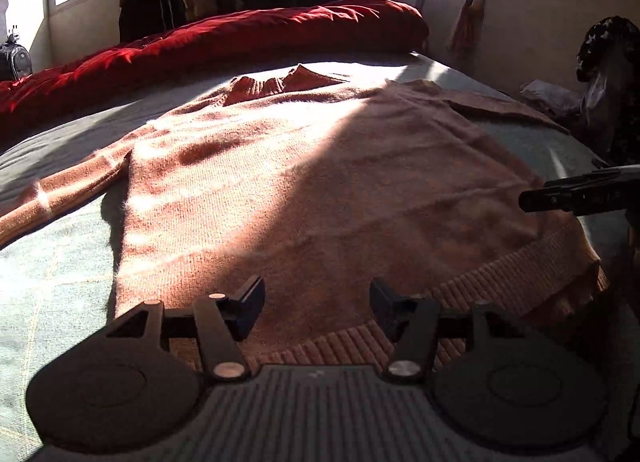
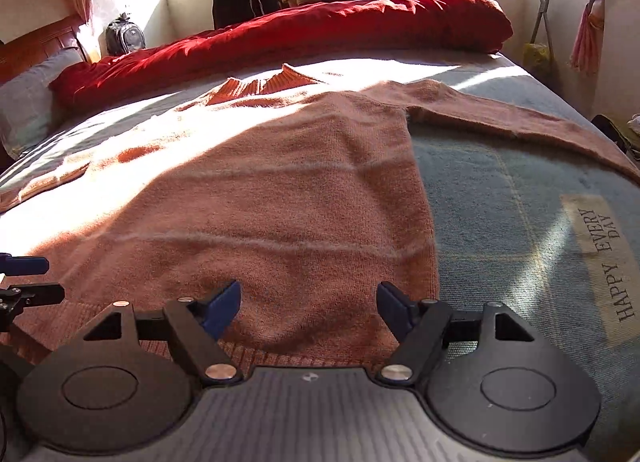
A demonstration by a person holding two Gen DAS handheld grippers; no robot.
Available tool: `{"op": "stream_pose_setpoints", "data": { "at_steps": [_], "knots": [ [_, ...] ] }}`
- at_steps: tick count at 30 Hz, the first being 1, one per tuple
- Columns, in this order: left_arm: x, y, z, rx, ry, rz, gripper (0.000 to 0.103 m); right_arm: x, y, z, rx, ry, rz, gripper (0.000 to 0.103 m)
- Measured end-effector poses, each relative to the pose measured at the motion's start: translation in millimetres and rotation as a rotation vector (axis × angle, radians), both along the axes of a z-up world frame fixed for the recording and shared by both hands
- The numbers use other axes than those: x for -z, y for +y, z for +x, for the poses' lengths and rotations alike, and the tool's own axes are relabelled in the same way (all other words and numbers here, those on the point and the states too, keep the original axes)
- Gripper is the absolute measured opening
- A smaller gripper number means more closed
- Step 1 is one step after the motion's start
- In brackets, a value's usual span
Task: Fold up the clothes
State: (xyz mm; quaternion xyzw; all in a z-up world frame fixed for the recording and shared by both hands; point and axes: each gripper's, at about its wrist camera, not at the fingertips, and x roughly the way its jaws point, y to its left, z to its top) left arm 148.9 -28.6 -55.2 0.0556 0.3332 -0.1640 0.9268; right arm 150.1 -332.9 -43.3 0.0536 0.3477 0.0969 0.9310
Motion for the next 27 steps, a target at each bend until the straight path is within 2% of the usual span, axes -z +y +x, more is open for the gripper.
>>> {"op": "stream_pose_setpoints", "data": {
  "at_steps": [3, 5, 7, 9, 11, 16, 21, 24, 27],
  "knots": [
    [0, 0, 29, -0.066, -0.013, -0.067, 0.062, 1, 21, 27, -0.022, 0.015, 0.027, 0.081],
    [13, 2, 44, -0.119, 0.027, -0.083, 0.062, 13, 32, 39, -0.007, 0.071, 0.024, 0.081],
    [31, 8, 48, -0.179, 0.09, -0.094, 0.062, 26, 38, 39, 0.011, 0.09, 0.002, 0.083],
    [40, 17, 33, -0.192, 0.075, -0.128, 0.062, 32, 42, 26, -0.017, 0.054, -0.029, 0.096],
    [41, 25, 13, -0.191, 0.062, -0.129, 0.062, 37, 43, 13, -0.038, 0.045, -0.044, 0.103],
    [31, 45, -12, -0.196, 0.073, -0.178, 0.062, 44, 42, -6, -0.059, -0.004, -0.073, 0.103],
    [14, 56, 20, -0.23, 0.028, -0.244, 0.062, 43, 44, -3, -0.051, 0.006, -0.084, 0.103],
    [22, 55, 48, -0.239, 0.079, -0.286, 0.062, 43, 44, -4, -0.05, 0.002, -0.085, 0.103],
    [37, 58, 52, -0.277, 0.127, -0.304, 0.062, 43, 43, -5, -0.056, 0.004, -0.084, 0.103]
  ]
}}
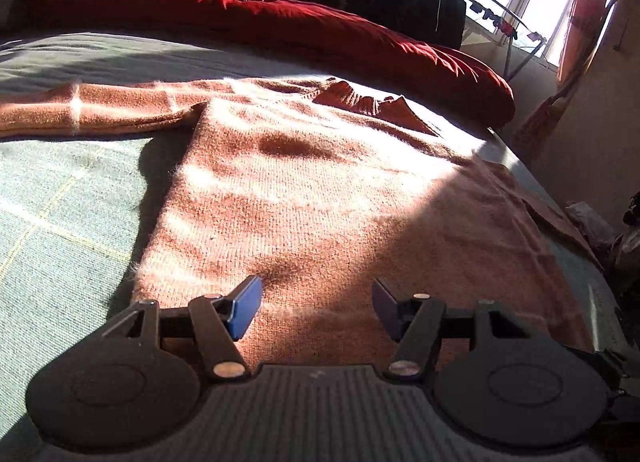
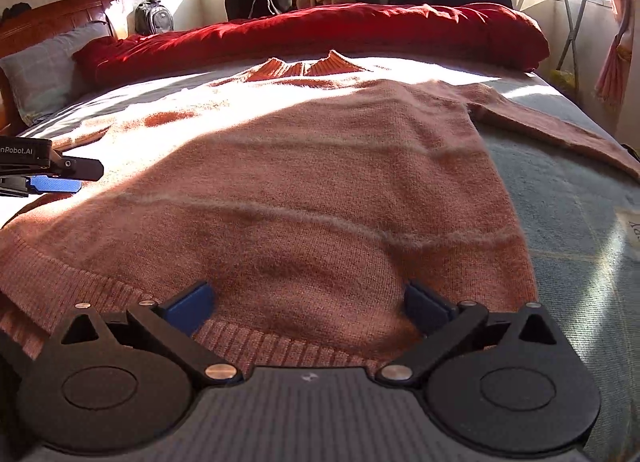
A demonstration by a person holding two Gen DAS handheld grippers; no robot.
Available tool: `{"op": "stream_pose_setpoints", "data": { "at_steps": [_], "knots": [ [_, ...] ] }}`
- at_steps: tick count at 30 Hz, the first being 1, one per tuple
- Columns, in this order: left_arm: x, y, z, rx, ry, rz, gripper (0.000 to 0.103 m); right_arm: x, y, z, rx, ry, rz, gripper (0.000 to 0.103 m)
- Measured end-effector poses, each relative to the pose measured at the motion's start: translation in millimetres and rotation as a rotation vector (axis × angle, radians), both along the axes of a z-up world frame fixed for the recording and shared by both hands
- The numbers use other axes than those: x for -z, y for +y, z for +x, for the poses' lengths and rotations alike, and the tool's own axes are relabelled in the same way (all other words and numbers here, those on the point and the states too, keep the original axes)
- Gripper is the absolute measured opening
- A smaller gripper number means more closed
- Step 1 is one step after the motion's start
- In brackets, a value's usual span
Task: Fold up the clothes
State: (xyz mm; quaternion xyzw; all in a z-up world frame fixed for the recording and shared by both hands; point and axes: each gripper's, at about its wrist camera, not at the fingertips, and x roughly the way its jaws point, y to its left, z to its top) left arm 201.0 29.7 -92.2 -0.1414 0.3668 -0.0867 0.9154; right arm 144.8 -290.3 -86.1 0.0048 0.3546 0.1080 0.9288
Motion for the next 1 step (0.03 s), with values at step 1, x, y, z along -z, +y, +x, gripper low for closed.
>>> {"op": "stream_pose_setpoints", "data": {
  "at_steps": [1],
  "knots": [
    [2.0, 0.7, -5.8, -0.002, -0.008, 0.003, 0.062, 0.1, -0.4, -0.3, -0.002, 0.0, 0.0, 0.103]
  ]
}}
